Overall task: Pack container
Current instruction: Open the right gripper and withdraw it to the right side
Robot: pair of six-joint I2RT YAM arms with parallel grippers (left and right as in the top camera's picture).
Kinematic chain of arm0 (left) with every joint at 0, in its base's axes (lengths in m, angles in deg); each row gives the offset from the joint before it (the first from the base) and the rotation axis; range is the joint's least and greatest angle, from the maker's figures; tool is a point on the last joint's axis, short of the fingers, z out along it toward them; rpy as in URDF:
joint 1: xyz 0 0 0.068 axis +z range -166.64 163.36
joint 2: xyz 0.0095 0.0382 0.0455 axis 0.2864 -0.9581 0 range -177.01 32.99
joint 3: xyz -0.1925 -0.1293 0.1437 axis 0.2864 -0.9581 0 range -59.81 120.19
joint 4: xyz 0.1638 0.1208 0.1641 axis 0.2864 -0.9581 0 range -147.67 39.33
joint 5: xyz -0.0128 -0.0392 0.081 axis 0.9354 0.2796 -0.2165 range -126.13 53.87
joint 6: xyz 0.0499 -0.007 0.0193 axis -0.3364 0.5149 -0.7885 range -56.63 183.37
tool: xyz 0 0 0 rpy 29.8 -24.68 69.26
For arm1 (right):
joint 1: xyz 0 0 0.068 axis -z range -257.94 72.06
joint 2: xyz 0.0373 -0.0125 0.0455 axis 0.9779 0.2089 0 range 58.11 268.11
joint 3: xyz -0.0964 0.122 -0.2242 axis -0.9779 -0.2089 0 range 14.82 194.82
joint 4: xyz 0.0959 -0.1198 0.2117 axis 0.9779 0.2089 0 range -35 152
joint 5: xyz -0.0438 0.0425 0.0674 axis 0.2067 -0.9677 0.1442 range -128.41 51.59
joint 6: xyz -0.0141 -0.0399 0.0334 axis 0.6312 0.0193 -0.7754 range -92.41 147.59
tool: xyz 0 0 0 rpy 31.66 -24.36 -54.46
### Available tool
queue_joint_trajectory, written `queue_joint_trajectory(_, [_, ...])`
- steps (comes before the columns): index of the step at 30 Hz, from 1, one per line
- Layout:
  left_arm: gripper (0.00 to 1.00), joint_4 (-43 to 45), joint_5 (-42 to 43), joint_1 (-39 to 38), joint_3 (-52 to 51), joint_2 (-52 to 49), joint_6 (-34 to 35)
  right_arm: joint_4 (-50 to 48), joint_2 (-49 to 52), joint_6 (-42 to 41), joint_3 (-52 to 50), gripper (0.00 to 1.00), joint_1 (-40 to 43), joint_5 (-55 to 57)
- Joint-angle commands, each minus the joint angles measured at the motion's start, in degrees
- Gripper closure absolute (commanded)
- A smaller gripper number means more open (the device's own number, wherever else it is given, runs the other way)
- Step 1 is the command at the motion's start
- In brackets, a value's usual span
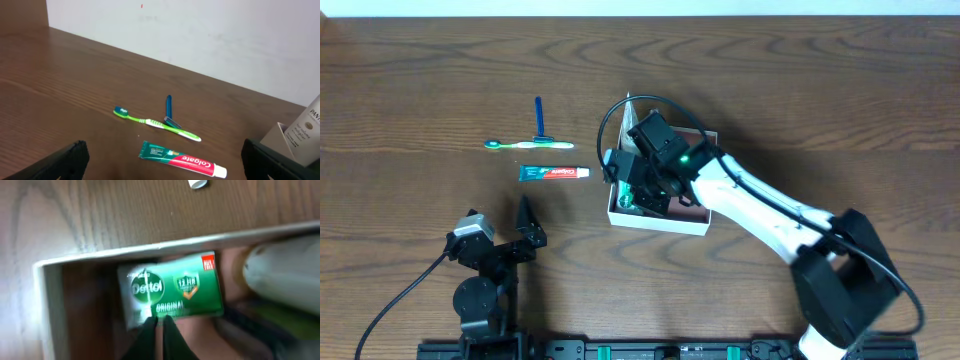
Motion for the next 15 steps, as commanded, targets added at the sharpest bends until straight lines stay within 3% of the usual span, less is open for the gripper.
queue_joint_trajectory(1, [0.02,-1.84,-0.31,0.28,-1.09,-0.02,-0.72,1.77,-7.54,-4.17,2.67,0.99,-0.98,0.07])
queue_joint_trajectory(9, [0.02,-1.84,-0.31,0.28,-1.09,-0.02,-0.72,12.09,-18.05,-13.4,2.84,0.99,-0.87,0.15])
queue_joint_trajectory(15, [0.02,-1.84,-0.31,0.28,-1.09,-0.02,-0.72,24.85,-17.88,-21.64,0.94,0.99,-0.81,0.09])
